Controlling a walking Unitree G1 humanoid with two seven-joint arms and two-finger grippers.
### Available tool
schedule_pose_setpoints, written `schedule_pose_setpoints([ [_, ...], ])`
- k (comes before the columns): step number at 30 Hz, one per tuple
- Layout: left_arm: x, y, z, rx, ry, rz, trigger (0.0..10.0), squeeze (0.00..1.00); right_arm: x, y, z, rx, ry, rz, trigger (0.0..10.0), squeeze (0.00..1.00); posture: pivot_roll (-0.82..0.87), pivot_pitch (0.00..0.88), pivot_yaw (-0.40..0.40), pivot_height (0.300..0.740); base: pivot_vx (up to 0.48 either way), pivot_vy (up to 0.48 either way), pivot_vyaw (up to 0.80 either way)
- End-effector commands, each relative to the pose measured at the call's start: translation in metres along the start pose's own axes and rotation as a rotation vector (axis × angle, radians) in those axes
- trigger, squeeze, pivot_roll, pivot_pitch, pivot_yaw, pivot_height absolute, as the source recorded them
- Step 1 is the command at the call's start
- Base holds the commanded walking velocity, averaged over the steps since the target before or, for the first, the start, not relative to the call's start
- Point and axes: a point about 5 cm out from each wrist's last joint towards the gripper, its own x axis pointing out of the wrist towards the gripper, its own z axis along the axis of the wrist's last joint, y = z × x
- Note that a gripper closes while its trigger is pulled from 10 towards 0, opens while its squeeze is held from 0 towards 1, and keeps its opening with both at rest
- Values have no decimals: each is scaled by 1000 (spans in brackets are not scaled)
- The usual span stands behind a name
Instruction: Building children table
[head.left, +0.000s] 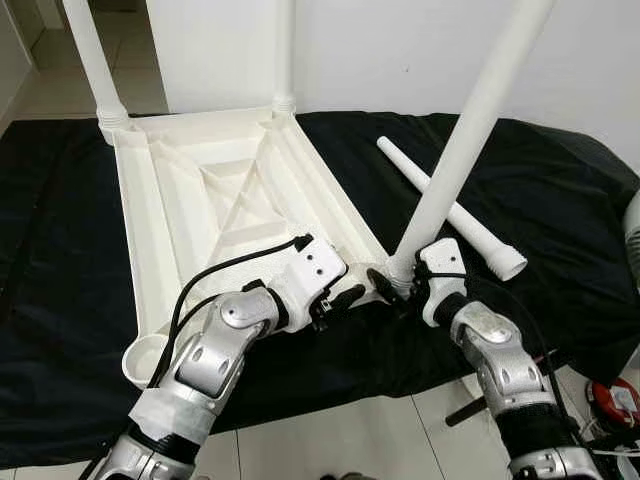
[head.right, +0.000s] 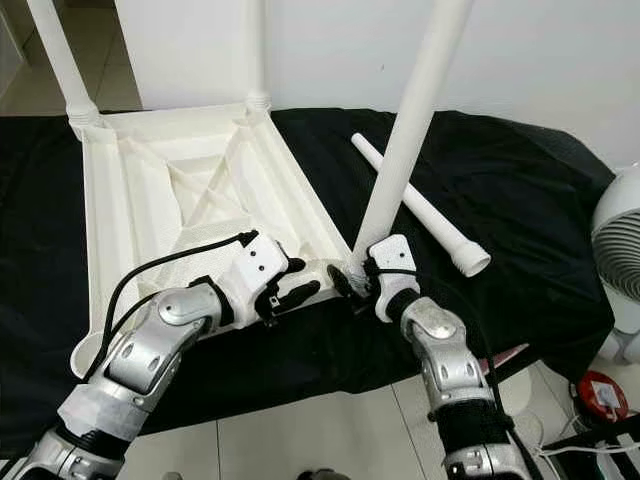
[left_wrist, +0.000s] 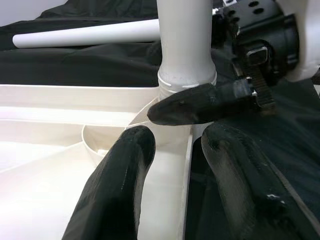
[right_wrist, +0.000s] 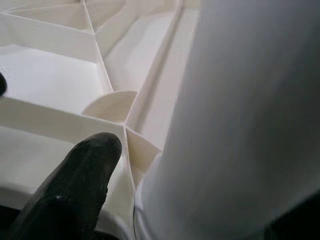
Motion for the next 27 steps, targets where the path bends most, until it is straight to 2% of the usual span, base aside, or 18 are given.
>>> schedule_pose_setpoints([
  [1, 2, 2, 1, 16, 5, 32, 10000, 0, 4, 0, -2, -19, 6, 57, 10000, 0, 58, 32, -78, 740, 0, 0, 0],
  [10, 2, 3, 2, 16, 2, 43, 10000, 0, 17, -8, 2, -50, -1, 100, 10000, 0, 69, 27, -83, 740, 0, 0, 0],
  [11, 2, 4, 2, 16, 1, 47, 10000, 0, 19, -10, 2, -69, 2, 120, 4510, 0, 71, 25, -85, 740, 0, 0, 0],
  [12, 2, 4, 2, 16, 1, 47, 10000, 0, 19, -10, 2, -69, 2, 120, 4510, 0, 71, 25, -85, 740, 0, 0, 0],
  [13, 1, 4, 2, 17, 1, 50, 10000, 0, 19, -12, 2, -75, 6, 131, 667, 0, 73, 27, -86, 740, 0, 0, 0],
  [14, 1, 4, 2, 17, 1, 51, 10000, 0, 19, -13, 1, -71, 9, 138, 0, 0, 73, 27, -86, 740, 0, 0, 0],
  [24, 2, 4, 2, 13, -1, 50, 10000, 0, 15, -8, -11, -21, 16, 152, 0, 0, 65, 34, -84, 740, 0, 0, 0],
  [25, 2, 3, 3, 12, -1, 48, 10000, 0, 15, -6, -13, -7, 15, 139, 8667, 0, 65, 34, -84, 740, 0, 0, 0],
  [27, 2, 3, 3, 12, -1, 48, 10000, 0, 15, -6, -13, -7, 15, 139, 8667, 0, 65, 34, -84, 740, 0, 0, 0],
])
